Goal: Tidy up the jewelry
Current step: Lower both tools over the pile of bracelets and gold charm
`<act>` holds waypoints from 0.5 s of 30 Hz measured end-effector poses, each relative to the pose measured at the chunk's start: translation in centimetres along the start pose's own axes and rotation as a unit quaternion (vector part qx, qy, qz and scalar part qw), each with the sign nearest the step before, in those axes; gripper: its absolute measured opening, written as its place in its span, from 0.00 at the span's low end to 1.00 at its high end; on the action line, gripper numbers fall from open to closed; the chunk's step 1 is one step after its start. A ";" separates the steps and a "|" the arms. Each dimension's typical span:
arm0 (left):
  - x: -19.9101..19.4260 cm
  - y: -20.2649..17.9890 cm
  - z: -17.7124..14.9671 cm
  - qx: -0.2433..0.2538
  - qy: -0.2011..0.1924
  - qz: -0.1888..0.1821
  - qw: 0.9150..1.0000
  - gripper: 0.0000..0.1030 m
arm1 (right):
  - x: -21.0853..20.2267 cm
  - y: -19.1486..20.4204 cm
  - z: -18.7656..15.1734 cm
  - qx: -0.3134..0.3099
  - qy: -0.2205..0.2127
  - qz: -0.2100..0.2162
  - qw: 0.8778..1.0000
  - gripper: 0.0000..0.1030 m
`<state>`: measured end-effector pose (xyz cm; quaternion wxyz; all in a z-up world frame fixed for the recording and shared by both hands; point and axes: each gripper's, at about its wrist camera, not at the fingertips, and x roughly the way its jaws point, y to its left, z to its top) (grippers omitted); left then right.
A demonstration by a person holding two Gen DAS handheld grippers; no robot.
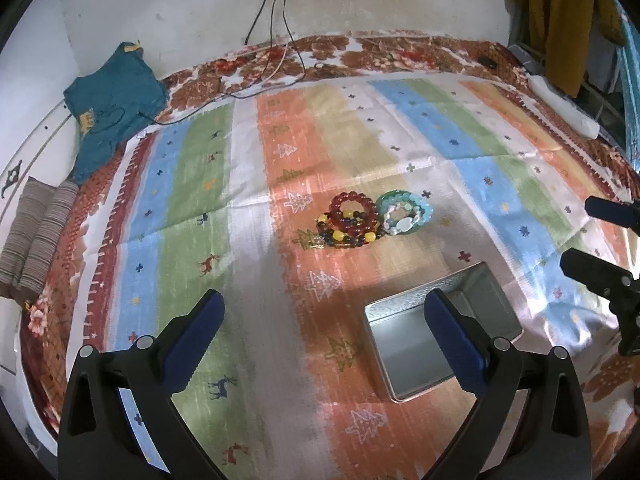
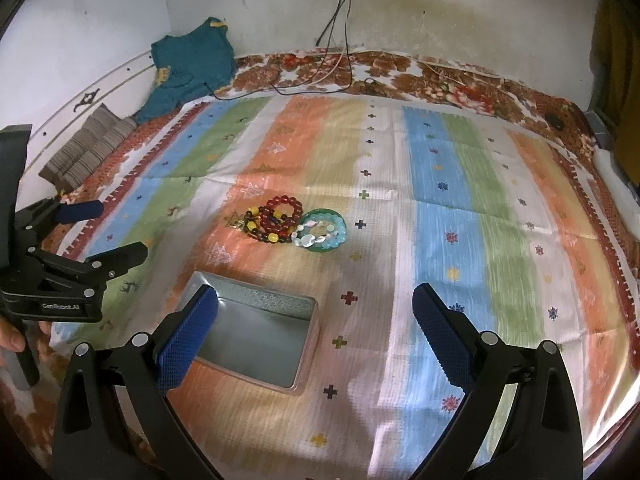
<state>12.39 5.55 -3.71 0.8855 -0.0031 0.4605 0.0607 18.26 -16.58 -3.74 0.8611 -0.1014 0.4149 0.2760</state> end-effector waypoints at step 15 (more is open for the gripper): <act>4.2 1.6 1.3 -0.019 0.068 0.022 0.997 0.95 | 2.8 0.2 1.4 -0.011 0.033 0.002 0.999 0.96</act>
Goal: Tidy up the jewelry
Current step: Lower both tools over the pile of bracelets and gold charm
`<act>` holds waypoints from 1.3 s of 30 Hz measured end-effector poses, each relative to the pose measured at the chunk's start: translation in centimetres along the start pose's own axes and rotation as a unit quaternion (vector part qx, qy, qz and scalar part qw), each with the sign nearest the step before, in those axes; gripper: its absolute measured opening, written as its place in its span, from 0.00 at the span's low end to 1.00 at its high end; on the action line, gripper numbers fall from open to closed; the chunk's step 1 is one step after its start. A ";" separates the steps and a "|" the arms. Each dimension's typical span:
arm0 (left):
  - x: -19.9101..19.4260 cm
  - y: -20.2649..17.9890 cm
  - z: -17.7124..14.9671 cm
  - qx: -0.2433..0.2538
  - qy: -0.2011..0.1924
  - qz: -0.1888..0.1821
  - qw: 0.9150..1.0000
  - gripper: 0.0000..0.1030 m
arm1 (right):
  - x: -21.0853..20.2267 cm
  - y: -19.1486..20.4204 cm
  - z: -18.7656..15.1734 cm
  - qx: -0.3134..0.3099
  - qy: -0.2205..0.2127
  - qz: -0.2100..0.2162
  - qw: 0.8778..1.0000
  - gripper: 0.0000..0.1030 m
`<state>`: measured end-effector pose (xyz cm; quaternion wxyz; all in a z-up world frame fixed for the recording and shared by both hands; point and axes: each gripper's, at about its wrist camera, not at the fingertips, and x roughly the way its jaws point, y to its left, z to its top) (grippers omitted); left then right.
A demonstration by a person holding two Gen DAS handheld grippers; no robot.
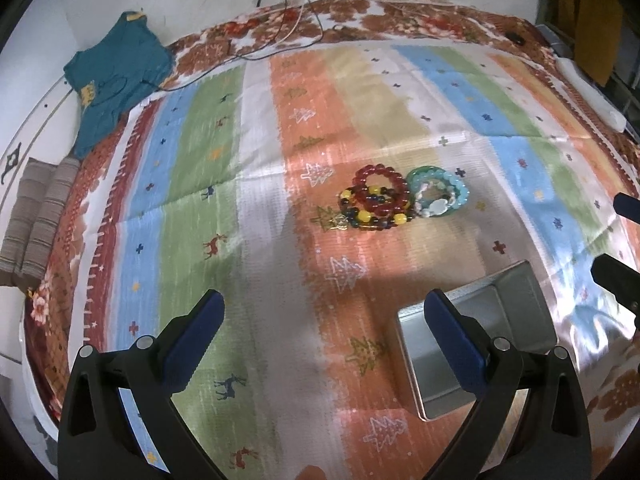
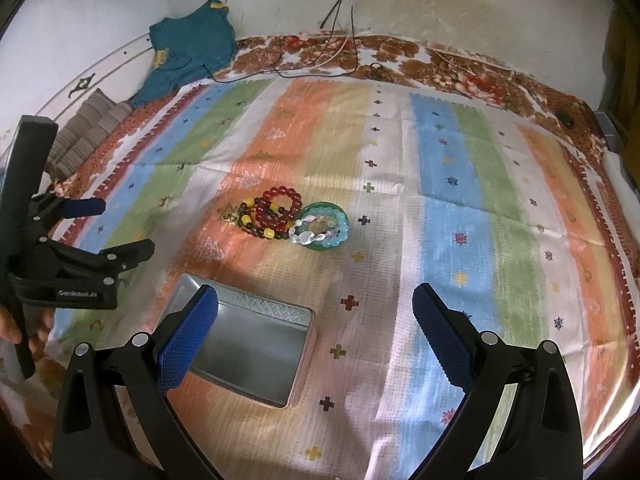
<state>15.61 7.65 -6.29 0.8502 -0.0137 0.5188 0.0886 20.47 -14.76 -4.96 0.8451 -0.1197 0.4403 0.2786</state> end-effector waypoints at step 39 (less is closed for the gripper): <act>9.4 0.0 3.9 0.043 0.087 -0.021 0.995 0.85 | 8.3 -0.2 4.2 -0.014 0.080 0.007 0.997 0.96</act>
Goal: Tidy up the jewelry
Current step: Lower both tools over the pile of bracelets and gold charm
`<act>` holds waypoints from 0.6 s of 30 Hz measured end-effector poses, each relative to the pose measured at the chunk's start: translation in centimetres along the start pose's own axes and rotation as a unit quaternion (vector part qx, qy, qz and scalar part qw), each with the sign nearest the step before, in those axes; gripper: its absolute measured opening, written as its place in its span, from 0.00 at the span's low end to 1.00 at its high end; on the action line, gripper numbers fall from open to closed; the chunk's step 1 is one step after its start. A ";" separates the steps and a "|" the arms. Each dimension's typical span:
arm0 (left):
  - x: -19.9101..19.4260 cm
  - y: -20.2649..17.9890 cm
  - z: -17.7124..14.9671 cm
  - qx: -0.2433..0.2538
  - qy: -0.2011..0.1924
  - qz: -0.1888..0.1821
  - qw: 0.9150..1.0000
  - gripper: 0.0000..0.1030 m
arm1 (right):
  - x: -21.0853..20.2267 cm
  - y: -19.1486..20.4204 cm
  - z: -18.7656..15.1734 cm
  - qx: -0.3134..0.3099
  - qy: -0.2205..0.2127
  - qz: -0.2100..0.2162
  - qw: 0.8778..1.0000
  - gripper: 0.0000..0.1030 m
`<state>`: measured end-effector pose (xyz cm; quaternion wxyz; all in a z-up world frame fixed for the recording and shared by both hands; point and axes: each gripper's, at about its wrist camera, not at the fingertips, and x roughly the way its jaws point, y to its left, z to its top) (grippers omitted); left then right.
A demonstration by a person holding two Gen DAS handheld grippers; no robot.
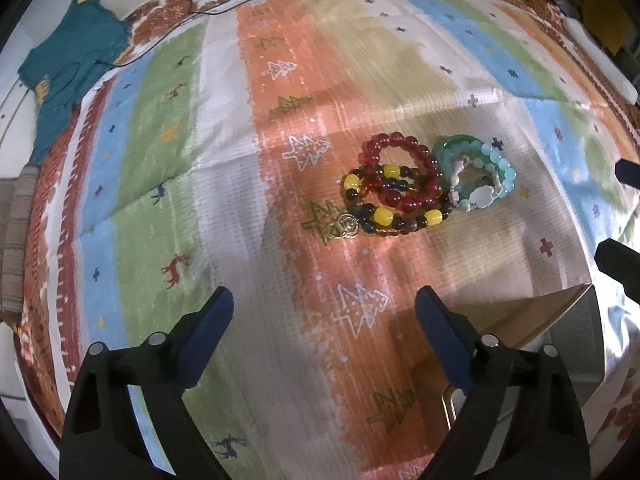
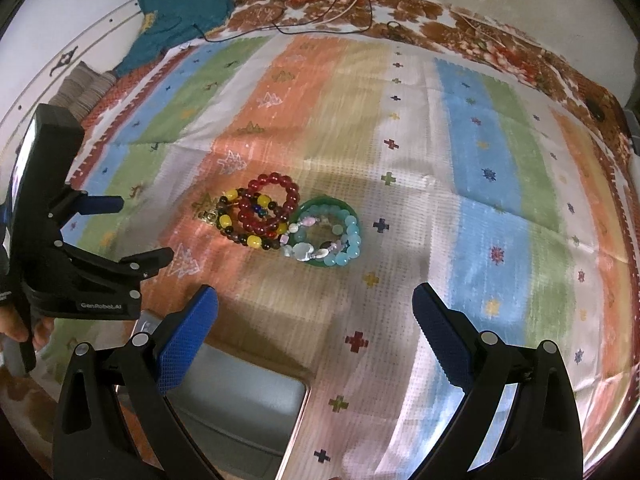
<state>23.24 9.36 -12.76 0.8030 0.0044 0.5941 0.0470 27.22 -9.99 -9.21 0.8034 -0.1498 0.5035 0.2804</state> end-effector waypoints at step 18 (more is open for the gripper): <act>3.5 -0.5 1.9 0.050 0.021 -0.004 0.999 0.56 | 3.7 0.9 2.3 -0.016 0.035 -0.009 0.999 0.92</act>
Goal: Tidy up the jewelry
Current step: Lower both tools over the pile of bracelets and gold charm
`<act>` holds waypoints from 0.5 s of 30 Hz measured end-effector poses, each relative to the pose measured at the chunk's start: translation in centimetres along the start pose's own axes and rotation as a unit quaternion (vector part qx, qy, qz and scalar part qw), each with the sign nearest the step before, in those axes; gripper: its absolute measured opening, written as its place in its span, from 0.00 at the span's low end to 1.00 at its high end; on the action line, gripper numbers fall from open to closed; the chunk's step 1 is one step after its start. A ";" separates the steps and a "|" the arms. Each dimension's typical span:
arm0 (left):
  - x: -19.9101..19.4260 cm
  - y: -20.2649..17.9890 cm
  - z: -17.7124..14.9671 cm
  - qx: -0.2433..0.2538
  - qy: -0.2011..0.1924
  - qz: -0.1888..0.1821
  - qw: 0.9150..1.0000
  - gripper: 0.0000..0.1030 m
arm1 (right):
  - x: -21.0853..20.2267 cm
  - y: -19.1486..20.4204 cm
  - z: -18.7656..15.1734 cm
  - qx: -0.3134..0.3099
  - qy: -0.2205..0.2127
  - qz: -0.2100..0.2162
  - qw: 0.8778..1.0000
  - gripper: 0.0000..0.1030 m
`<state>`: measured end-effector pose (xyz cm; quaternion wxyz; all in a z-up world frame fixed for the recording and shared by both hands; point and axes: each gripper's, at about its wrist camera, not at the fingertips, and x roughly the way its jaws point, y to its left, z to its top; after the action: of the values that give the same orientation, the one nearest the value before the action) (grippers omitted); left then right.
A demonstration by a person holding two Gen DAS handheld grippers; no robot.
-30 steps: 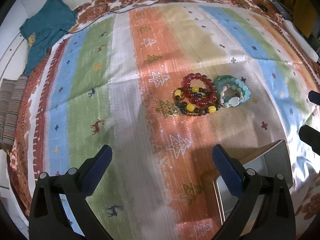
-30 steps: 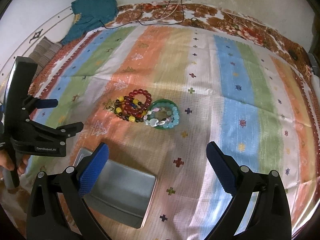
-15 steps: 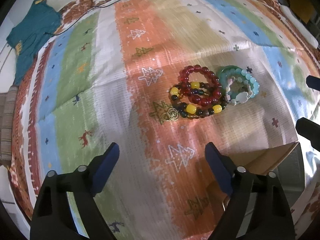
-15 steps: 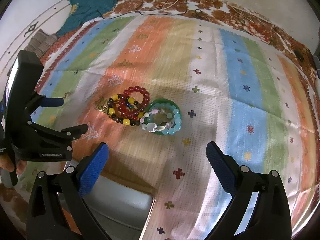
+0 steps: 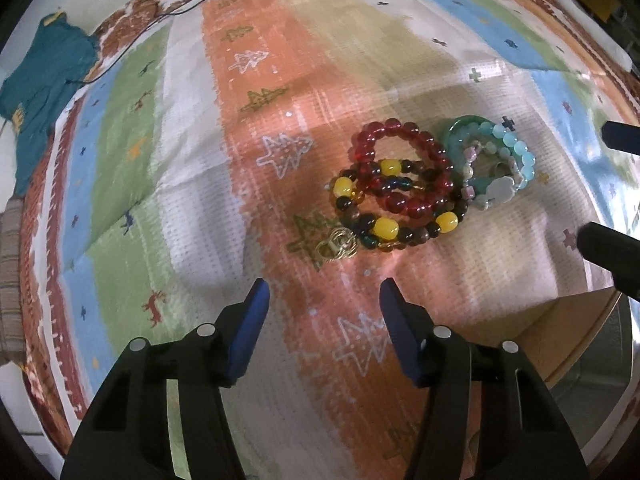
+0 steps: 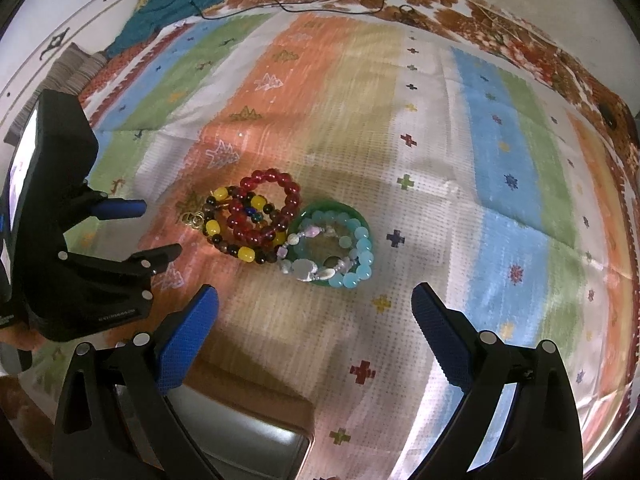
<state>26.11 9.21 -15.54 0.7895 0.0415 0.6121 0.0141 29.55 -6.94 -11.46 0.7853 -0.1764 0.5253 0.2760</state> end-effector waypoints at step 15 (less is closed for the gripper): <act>2.4 1.0 1.2 -0.005 0.012 -0.012 1.000 0.44 | 3.3 0.0 1.0 0.005 0.039 -0.004 0.999 0.77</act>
<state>27.91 10.31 -17.47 0.7826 0.0296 0.6218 0.0081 31.28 -5.51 -14.15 0.7664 -0.1854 0.5558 0.2634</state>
